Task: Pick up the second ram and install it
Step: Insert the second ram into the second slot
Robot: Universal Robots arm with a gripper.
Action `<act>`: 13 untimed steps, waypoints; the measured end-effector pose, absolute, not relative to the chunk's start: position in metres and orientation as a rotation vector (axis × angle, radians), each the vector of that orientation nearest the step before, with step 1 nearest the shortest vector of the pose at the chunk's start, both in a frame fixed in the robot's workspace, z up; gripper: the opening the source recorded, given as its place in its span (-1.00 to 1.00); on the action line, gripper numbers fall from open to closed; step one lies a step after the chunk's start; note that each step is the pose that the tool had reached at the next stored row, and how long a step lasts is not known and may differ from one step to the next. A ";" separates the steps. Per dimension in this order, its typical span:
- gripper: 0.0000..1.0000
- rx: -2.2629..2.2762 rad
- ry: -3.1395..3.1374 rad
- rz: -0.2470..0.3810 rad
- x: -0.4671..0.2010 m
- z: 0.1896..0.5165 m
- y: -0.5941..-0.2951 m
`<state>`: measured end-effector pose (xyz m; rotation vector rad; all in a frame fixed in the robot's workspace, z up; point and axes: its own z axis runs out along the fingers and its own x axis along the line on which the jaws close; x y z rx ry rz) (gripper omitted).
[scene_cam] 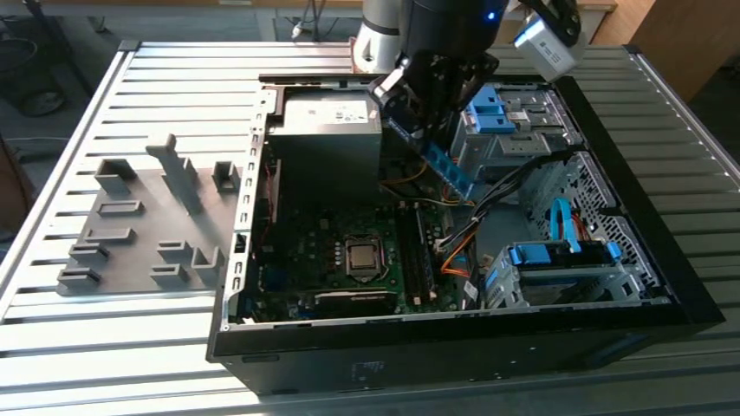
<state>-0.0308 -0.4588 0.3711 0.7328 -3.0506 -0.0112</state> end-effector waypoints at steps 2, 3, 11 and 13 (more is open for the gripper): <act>-0.72 0.678 -3.063 -0.011 -0.031 0.370 -0.459; -0.72 0.650 -3.069 -0.011 -0.031 0.370 -0.459; -0.72 0.429 -3.109 -0.012 -0.031 0.367 -0.459; -0.72 0.381 -3.115 -0.012 -0.031 0.367 -0.459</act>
